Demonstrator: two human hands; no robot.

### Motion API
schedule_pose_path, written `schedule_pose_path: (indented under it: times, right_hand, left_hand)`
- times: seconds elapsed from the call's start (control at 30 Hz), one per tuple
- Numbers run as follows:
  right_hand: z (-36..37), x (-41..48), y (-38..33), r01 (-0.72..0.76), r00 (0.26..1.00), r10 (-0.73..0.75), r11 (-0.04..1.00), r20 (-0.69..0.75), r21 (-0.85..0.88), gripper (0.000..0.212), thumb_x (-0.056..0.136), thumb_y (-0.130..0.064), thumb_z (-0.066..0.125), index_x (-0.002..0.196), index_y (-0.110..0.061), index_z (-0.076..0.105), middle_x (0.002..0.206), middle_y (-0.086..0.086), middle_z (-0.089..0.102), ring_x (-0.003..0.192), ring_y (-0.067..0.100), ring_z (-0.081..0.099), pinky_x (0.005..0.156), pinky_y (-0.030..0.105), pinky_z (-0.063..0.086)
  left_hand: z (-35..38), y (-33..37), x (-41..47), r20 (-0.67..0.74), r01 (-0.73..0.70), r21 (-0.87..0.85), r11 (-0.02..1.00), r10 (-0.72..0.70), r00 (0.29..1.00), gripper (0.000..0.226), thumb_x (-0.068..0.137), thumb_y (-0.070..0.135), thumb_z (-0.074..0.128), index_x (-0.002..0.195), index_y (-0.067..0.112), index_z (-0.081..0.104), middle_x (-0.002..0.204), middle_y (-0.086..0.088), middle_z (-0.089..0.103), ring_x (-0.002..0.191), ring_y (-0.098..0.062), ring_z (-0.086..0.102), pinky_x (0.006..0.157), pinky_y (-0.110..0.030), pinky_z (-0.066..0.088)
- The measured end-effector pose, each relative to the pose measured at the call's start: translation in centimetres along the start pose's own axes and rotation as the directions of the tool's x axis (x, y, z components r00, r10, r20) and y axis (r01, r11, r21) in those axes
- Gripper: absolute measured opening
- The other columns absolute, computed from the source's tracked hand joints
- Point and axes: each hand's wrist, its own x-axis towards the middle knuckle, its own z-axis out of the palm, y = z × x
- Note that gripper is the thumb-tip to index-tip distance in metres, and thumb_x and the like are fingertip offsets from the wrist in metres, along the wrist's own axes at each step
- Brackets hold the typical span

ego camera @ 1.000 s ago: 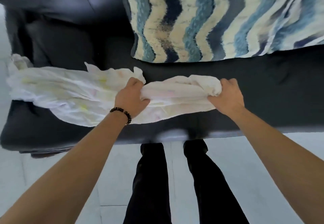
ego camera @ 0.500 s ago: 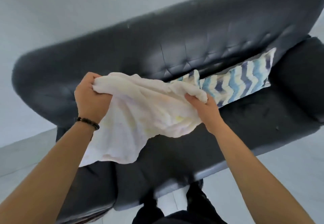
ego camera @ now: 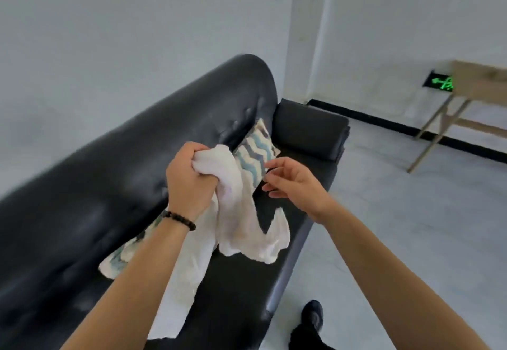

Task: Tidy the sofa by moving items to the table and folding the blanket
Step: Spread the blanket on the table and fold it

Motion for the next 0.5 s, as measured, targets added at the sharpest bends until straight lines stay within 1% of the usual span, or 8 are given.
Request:
schedule_pose_path:
  times: [0.1, 0.17, 0.2, 0.27, 0.3, 0.33, 0.4, 0.5]
  right_hand:
    - [-3.7, -4.0, 1.9, -0.058, 0.998, 0.052, 0.989, -0.045, -0.134, 0.081, 0.082, -0.036, 0.079, 0.148, -0.038, 0.031, 0.138, -0.014, 0.047, 0.117, 0.007, 0.057, 0.086, 0.02, 0.053]
    - [-6.5, -6.4, 2.0, -0.089, 0.994, 0.078, 0.981, -0.072, -0.174, 0.102, 0.072, -0.051, 0.084, 0.151, -0.045, 0.02, 0.147, -0.02, 0.04, 0.129, 0.007, 0.047, 0.1, 0.029, 0.048]
    - [-8.1, -7.5, 2.2, -0.09, 0.992, 0.069, 0.973, -0.102, -0.215, 0.095, 0.072, -0.054, 0.083, 0.148, -0.045, 0.028, 0.143, -0.02, 0.045, 0.128, 0.008, 0.049, 0.101, 0.032, 0.048]
    - [-11.7, -9.2, 2.1, -0.093, 0.977, 0.02, 0.935, -0.214, -0.341, 0.033, 0.087, -0.044, 0.072, 0.117, -0.041, 0.058, 0.112, -0.015, 0.064, 0.104, 0.008, 0.061, 0.087, 0.028, 0.051]
    - [-14.0, -10.0, 2.0, -0.109, 0.948, -0.027, 0.909, -0.316, -0.403, 0.003, 0.096, -0.035, 0.063, 0.097, -0.036, 0.061, 0.095, -0.012, 0.064, 0.09, 0.012, 0.061, 0.077, 0.027, 0.05]
    - [-16.7, -10.7, 2.0, -0.127, 0.896, -0.099, 0.877, -0.433, -0.463, 0.011, 0.1, -0.025, 0.055, 0.091, -0.029, 0.06, 0.087, -0.007, 0.063, 0.085, 0.017, 0.059, 0.071, 0.028, 0.048]
    - [-23.5, -12.3, 2.0, -0.184, 0.755, -0.162, 0.878, -0.636, -0.442, 0.014, 0.098, -0.013, 0.046, 0.102, -0.013, 0.059, 0.093, 0.004, 0.063, 0.088, 0.026, 0.059, 0.069, 0.035, 0.045]
    - [-33.6, -14.9, 1.6, -0.156, 0.644, -0.143, 0.937, -0.751, -0.312, 0.022, 0.095, -0.007, 0.041, 0.109, -0.011, 0.057, 0.101, 0.005, 0.063, 0.094, 0.026, 0.059, 0.075, 0.038, 0.048]
  left_hand:
    - [6.1, 3.6, -1.3, 0.188, -0.103, -0.075, 0.992, 0.116, 0.975, 0.024, 0.066, 0.011, 0.05, 0.085, 0.02, 0.06, 0.08, 0.01, 0.062, 0.076, -0.003, 0.057, 0.068, -0.018, 0.045]
    - [10.1, 6.8, -2.2, 0.283, -0.191, -0.11, 0.975, 0.215, 0.935, 0.027, 0.066, 0.01, 0.051, 0.087, 0.022, 0.061, 0.082, 0.008, 0.064, 0.078, -0.005, 0.059, 0.069, -0.016, 0.045]
    - [11.9, 8.6, -2.7, 0.322, -0.232, -0.136, 0.963, 0.264, 0.909, 0.027, 0.065, 0.008, 0.052, 0.087, 0.021, 0.061, 0.082, 0.007, 0.065, 0.079, -0.006, 0.059, 0.069, -0.014, 0.044]
    - [15.7, 12.0, -3.6, 0.373, -0.336, -0.174, 0.926, 0.377, 0.847, 0.029, 0.066, 0.001, 0.057, 0.089, 0.018, 0.062, 0.083, 0.004, 0.064, 0.078, -0.006, 0.058, 0.067, -0.01, 0.042]
    - [17.7, 13.4, -3.9, 0.388, -0.399, -0.166, 0.902, 0.432, 0.814, 0.03, 0.067, -0.004, 0.06, 0.091, 0.015, 0.064, 0.085, 0.002, 0.065, 0.078, -0.008, 0.058, 0.067, -0.008, 0.041]
    - [19.7, 14.5, -4.0, 0.401, -0.467, -0.134, 0.874, 0.479, 0.781, 0.03, 0.069, -0.006, 0.064, 0.093, 0.012, 0.065, 0.089, -0.001, 0.065, 0.079, -0.011, 0.058, 0.065, -0.009, 0.041]
    - [24.3, 16.3, -4.1, 0.436, -0.577, -0.005, 0.817, 0.521, 0.734, 0.029, 0.073, 0.003, 0.07, 0.1, 0.012, 0.065, 0.095, -0.001, 0.066, 0.081, -0.014, 0.059, 0.062, -0.015, 0.039]
    - [32.0, 17.8, -5.1, 0.562, -0.553, 0.177, 0.814, 0.378, 0.736, 0.023, 0.082, 0.032, 0.07, 0.101, 0.022, 0.063, 0.088, 0.012, 0.064, 0.076, -0.009, 0.056, 0.062, -0.024, 0.038]
